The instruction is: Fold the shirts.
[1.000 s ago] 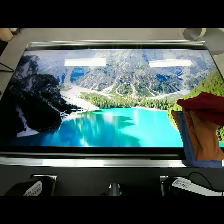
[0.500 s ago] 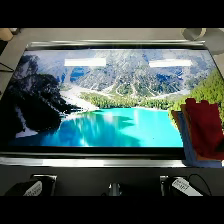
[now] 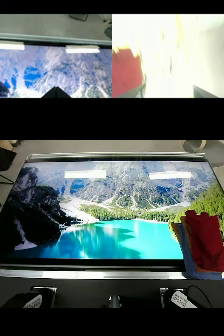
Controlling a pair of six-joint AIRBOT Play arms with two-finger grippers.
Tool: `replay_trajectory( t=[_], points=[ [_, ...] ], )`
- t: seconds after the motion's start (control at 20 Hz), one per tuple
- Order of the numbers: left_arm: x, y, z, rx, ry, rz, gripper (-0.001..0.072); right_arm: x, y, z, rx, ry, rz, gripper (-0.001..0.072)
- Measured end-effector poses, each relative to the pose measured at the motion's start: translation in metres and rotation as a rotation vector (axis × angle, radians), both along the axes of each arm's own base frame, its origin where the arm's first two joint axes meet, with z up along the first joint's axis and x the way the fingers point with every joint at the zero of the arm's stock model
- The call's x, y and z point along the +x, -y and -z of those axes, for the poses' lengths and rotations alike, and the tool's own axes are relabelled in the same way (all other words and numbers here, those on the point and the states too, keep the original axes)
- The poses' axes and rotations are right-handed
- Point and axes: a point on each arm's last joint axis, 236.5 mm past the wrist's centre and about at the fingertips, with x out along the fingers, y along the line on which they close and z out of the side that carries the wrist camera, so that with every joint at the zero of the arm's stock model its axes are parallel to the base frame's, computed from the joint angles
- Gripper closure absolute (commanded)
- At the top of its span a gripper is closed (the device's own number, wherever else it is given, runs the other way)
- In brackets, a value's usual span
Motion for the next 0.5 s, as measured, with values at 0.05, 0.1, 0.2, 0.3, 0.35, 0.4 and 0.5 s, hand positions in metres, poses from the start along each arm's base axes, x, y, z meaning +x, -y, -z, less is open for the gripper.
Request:
replay_trajectory(
  t=[0.05, 0.1, 0.2, 0.3, 0.35, 0.4, 0.5],
  points=[
    [0.005, -0.002, 0.021, 0.047, -0.065, -0.026, 0.0488, 0.023, -0.031, -0.01, -0.007, 0.026, -0.089, 0.0113],
    [0.008, -0.005, 0.046, 0.092, -0.149, -0.048, 0.0127, 0.039, -0.063, -0.006, 0.014, 0.013, -0.167, 0.0111],
    [0.006, -0.005, 0.107, 0.152, -0.351, -0.072, -0.0013, 0.058, -0.129, 0.03, 0.093, -0.114, -0.32, 0.0103],
    [-0.017, 0.001, 0.174, 0.224, -0.579, -0.048, -0.0013, 0.055, -0.189, 0.085, 0.191, -0.32, -0.448, 0.0105],
    [-0.032, 0.004, 0.201, 0.258, -0.672, -0.029, -0.0013, 0.048, -0.212, 0.108, 0.23, -0.405, -0.494, 0.0105],
    [-0.045, 0.007, 0.223, 0.287, -0.741, -0.013, -0.0013, 0.04, -0.231, 0.129, 0.262, -0.485, -0.528, 0.0103],
    [-0.064, 0.007, 0.252, 0.327, -0.825, -0.005, -0.0013, 0.024, -0.259, 0.162, 0.312, -0.606, -0.566, 0.0103]
  ],
)
